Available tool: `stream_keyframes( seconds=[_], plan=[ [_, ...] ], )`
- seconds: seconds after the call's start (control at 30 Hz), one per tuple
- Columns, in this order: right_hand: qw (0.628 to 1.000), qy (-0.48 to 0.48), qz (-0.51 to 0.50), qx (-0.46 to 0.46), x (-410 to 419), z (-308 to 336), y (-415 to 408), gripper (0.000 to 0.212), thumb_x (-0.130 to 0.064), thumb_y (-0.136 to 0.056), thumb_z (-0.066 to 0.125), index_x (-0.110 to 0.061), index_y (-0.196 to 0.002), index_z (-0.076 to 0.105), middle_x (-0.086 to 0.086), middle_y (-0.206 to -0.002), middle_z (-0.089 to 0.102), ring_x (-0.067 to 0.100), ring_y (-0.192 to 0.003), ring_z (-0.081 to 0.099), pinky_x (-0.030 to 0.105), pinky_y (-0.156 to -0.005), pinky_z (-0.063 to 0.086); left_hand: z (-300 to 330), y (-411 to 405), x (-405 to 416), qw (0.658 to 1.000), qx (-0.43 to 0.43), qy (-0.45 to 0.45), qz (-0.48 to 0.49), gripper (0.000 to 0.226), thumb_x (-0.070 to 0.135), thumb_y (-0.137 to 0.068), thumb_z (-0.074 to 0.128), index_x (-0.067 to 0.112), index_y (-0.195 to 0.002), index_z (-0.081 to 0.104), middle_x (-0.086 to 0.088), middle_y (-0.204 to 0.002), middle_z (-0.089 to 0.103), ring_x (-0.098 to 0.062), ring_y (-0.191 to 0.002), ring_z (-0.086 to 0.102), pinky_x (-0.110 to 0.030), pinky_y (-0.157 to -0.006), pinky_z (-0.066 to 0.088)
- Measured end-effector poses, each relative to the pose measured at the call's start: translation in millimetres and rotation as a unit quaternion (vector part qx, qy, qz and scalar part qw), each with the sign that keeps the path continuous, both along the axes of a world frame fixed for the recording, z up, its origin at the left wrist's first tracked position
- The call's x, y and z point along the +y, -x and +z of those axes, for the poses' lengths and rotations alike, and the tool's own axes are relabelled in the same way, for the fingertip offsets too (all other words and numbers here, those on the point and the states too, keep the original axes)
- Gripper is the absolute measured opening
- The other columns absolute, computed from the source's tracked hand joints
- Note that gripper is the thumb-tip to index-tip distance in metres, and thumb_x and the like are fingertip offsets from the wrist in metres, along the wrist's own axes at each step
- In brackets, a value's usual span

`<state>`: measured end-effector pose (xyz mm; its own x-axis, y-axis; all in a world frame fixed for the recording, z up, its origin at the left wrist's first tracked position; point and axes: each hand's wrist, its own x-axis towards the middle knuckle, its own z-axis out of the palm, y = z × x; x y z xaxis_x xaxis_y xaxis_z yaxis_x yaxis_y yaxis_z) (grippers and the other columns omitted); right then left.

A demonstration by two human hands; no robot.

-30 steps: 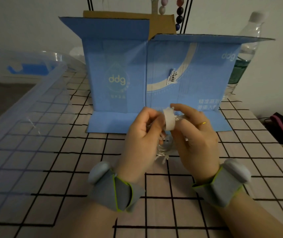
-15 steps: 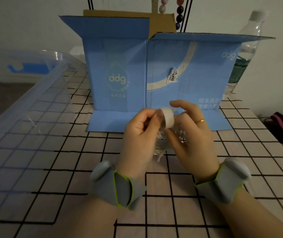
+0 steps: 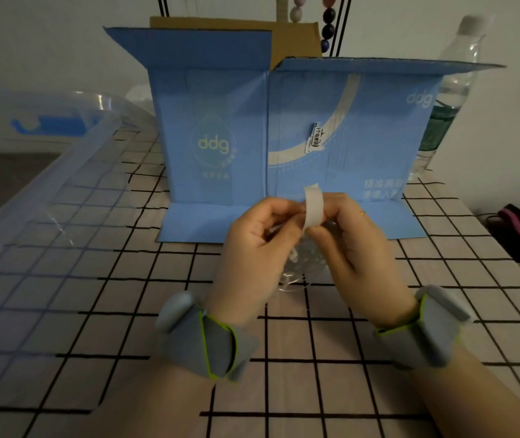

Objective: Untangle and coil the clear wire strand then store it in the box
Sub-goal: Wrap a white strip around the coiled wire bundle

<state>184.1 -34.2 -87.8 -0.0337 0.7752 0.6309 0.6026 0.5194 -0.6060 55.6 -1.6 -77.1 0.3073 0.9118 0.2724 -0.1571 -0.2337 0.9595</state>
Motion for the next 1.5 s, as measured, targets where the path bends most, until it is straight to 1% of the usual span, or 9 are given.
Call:
stream_keyframes(
  seconds=[0.13, 0.27, 0.4, 0.53, 0.77, 0.87, 1.07, 1.3, 1.5],
  plan=[
    [0.998, -0.042, -0.019, 0.031, 0.4, -1.0, 5.0, 0.01, -0.011, -0.09, 0.046, -0.013, -0.098, 0.052, -0.005, -0.098, 0.053, 0.015, -0.091, 0.056, 0.031, -0.077, 0.048, 2.6, -2.5, -3.0, 0.996, -0.052, 0.071, 0.004, 0.019, 0.011, -0.079, 0.066, 0.025, -0.09, 0.06, 0.002, -0.073, 0.073, -0.012, -0.071, 0.065, -0.031, -0.071, 0.053],
    [0.997, -0.051, -0.013, 0.053, 1.1, -0.6, 5.1, 0.009, -0.011, -0.09, 0.046, -0.015, -0.096, 0.051, 0.002, -0.095, 0.055, 0.019, -0.088, 0.057, 0.033, -0.077, 0.048, 5.8, -2.1, -5.4, 0.986, -0.098, 0.133, -0.001, 0.025, 0.029, -0.058, 0.068, 0.017, -0.08, 0.065, 0.0, -0.07, 0.071, -0.011, -0.067, 0.065, -0.025, -0.066, 0.054],
    [0.997, -0.037, -0.015, 0.071, 2.1, -1.4, 4.1, 0.008, -0.011, -0.089, 0.047, -0.011, -0.096, 0.052, 0.002, -0.091, 0.055, 0.016, -0.083, 0.057, 0.031, -0.074, 0.048, 5.1, -1.3, -5.8, 0.977, -0.111, 0.181, -0.033, 0.019, 0.024, -0.061, 0.067, 0.013, -0.076, 0.069, -0.001, -0.068, 0.069, -0.01, -0.063, 0.063, -0.023, -0.059, 0.052],
    [0.995, -0.011, -0.004, 0.103, 0.9, -0.3, 2.9, 0.012, -0.012, -0.088, 0.048, -0.002, -0.092, 0.053, 0.003, -0.089, 0.059, 0.007, -0.078, 0.057, 0.024, -0.071, 0.049, 3.5, 1.6, -1.5, 0.989, -0.061, 0.135, -0.028, 0.011, 0.008, -0.077, 0.064, 0.016, -0.076, 0.073, -0.002, -0.072, 0.072, -0.012, -0.069, 0.066, -0.024, -0.066, 0.055],
    [0.985, 0.066, -0.002, 0.16, -1.6, 5.9, -2.0, 0.009, -0.021, -0.082, 0.057, -0.013, -0.082, 0.051, 0.004, -0.08, 0.061, 0.019, -0.075, 0.06, 0.032, -0.069, 0.05, 5.8, 2.7, -2.2, 0.998, 0.017, 0.053, -0.02, 0.02, 0.001, -0.074, 0.07, 0.021, -0.074, 0.069, 0.01, -0.065, 0.07, -0.002, -0.062, 0.065, -0.013, -0.062, 0.051],
    [0.962, 0.128, 0.028, 0.24, -4.8, 10.9, -2.5, 0.007, -0.018, -0.079, 0.06, -0.015, -0.077, 0.054, 0.012, -0.071, 0.06, 0.031, -0.066, 0.054, 0.038, -0.063, 0.047, 6.9, 5.2, 0.4, 0.999, 0.05, 0.005, -0.013, 0.027, 0.001, -0.073, 0.072, 0.028, -0.07, 0.068, 0.015, -0.062, 0.069, 0.003, -0.061, 0.064, -0.01, -0.06, 0.048],
    [0.902, 0.214, 0.044, 0.372, -4.9, 14.7, -1.1, 0.014, -0.019, -0.077, 0.059, -0.013, -0.065, 0.055, 0.001, -0.056, 0.054, 0.012, -0.051, 0.047, 0.021, -0.048, 0.041, 7.7, 6.9, -1.7, 0.993, 0.094, -0.07, -0.024, 0.024, 0.003, -0.072, 0.073, 0.026, -0.075, 0.069, 0.016, -0.069, 0.07, 0.001, -0.068, 0.065, -0.011, -0.067, 0.049],
    [0.824, 0.311, 0.049, 0.471, -7.0, 23.2, -3.7, 0.016, -0.008, -0.078, 0.057, -0.006, -0.065, 0.049, 0.006, -0.054, 0.053, 0.014, -0.046, 0.049, 0.02, -0.046, 0.044, 7.3, 5.7, -3.2, 0.995, 0.076, -0.041, -0.042, 0.02, 0.0, -0.073, 0.071, 0.02, -0.076, 0.069, 0.012, -0.067, 0.071, -0.002, -0.064, 0.066, -0.012, -0.063, 0.051],
    [0.802, 0.333, 0.038, 0.495, -6.9, 24.4, -5.8, 0.011, -0.002, -0.085, 0.054, -0.01, -0.093, 0.051, 0.008, -0.062, 0.058, 0.017, -0.051, 0.053, 0.022, -0.047, 0.047, 8.2, 5.6, -2.9, 0.996, 0.068, -0.042, -0.046, 0.022, -0.002, -0.073, 0.071, 0.02, -0.074, 0.069, 0.014, -0.064, 0.07, 0.001, -0.061, 0.065, -0.011, -0.06, 0.049]
  ],
)
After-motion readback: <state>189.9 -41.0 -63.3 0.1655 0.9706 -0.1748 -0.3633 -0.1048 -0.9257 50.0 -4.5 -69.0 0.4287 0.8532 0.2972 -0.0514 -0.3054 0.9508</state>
